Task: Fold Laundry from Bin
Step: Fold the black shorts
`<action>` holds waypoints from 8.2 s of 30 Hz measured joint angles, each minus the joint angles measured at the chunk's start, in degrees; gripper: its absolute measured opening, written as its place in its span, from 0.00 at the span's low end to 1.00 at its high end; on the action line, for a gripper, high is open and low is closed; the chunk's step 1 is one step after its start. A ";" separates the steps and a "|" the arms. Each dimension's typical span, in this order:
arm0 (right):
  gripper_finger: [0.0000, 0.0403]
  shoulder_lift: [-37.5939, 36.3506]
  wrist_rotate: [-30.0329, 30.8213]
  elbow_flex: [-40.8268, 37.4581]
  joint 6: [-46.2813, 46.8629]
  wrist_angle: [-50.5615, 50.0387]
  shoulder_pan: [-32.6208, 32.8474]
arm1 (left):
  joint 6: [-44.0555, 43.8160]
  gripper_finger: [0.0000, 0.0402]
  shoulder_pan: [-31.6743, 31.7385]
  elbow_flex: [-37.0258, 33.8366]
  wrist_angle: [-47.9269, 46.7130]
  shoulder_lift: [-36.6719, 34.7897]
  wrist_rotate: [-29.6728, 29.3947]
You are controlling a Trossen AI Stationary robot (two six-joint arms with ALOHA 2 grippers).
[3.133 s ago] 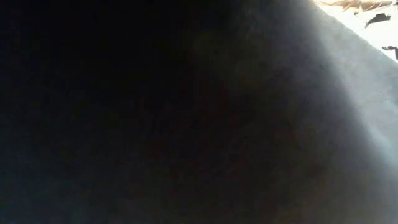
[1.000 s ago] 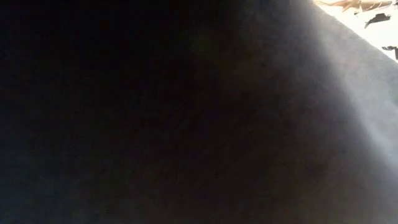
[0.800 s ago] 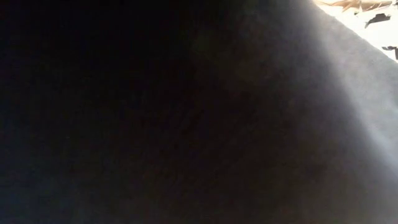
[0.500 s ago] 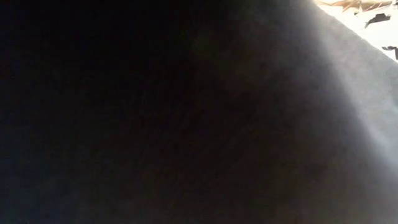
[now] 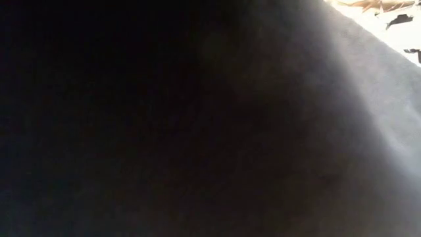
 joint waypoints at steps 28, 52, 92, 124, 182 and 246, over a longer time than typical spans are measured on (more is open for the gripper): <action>0.34 -0.07 -0.04 0.00 0.44 -0.04 1.37 | -3.53 0.00 -2.16 18.51 -12.62 0.17 5.60; 0.34 -0.02 -17.91 0.02 -7.24 6.58 -13.31 | -23.28 0.00 -9.20 18.13 -5.90 16.59 7.55; 0.49 12.32 -30.38 10.35 -26.60 7.99 -23.16 | -58.73 0.40 -12.16 20.97 -31.60 0.93 -2.07; 0.49 12.17 -35.43 14.01 -32.94 5.48 -23.67 | -60.17 0.40 -0.06 -2.58 4.58 1.16 4.56; 0.06 -6.53 -19.82 18.62 -26.37 -32.65 -21.53 | -18.24 0.00 7.09 4.57 -1.27 -30.13 -0.43; 0.40 -6.61 1.78 -3.44 13.70 -23.61 6.04 | -35.83 0.00 -0.52 39.61 -43.30 22.54 20.50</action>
